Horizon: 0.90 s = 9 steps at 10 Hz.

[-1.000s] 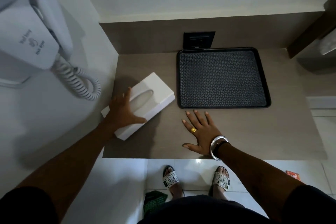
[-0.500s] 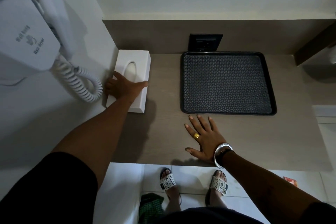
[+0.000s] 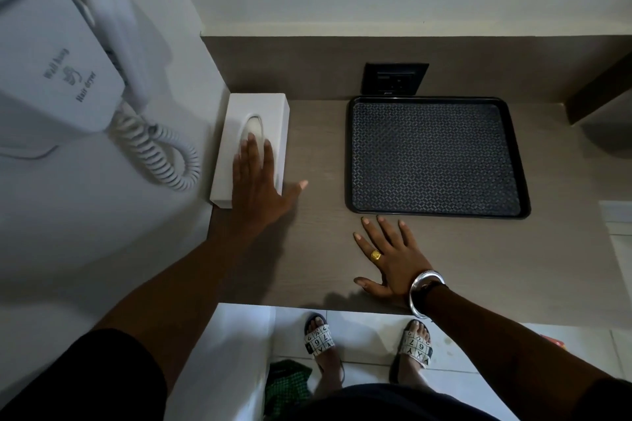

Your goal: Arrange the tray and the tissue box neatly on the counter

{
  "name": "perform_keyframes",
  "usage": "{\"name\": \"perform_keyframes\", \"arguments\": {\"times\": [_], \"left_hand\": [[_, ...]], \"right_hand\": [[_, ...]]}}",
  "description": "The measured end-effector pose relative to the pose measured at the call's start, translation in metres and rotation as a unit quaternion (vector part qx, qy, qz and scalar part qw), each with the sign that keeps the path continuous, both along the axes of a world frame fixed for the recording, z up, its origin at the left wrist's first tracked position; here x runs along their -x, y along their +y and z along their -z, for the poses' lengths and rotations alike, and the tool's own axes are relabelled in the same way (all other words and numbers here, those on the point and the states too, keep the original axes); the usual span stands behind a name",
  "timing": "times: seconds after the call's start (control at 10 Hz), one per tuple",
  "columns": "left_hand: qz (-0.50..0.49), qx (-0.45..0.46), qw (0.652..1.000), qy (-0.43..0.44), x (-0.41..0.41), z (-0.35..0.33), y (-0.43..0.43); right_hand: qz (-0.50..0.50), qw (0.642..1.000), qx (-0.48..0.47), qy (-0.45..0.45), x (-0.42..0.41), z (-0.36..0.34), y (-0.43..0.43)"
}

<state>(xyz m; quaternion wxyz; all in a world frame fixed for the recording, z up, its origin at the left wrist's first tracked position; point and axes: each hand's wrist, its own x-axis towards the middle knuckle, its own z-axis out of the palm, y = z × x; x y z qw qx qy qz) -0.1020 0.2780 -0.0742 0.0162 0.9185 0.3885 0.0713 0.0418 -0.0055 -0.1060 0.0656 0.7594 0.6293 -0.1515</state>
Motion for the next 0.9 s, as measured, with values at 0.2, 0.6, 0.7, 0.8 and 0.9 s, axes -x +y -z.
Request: {"name": "perform_keyframes", "arguments": {"times": [0.2, 0.6, 0.7, 0.8, 0.9], "left_hand": [[-0.007, 0.012, 1.000, 0.002, -0.006, 0.004, 0.011], [-0.028, -0.003, 0.999, 0.046, -0.008, 0.000, 0.032], [-0.031, 0.014, 0.998, 0.055, -0.010, -0.006, 0.029], [-0.066, 0.052, 0.995, 0.052, -0.017, -0.023, 0.023], [-0.001, 0.008, 0.999, -0.031, -0.033, -0.049, 0.003]], "right_hand": [[0.004, 1.000, 0.005, 0.010, -0.002, 0.002, -0.001], [0.011, 1.000, -0.002, 0.012, -0.001, 0.009, -0.001], [0.011, 1.000, 0.003, 0.024, 0.000, 0.003, -0.004], [0.008, 1.000, 0.013, 0.027, -0.002, -0.013, 0.001], [0.066, 0.995, 0.006, 0.074, 0.006, -0.037, -0.008]]}}
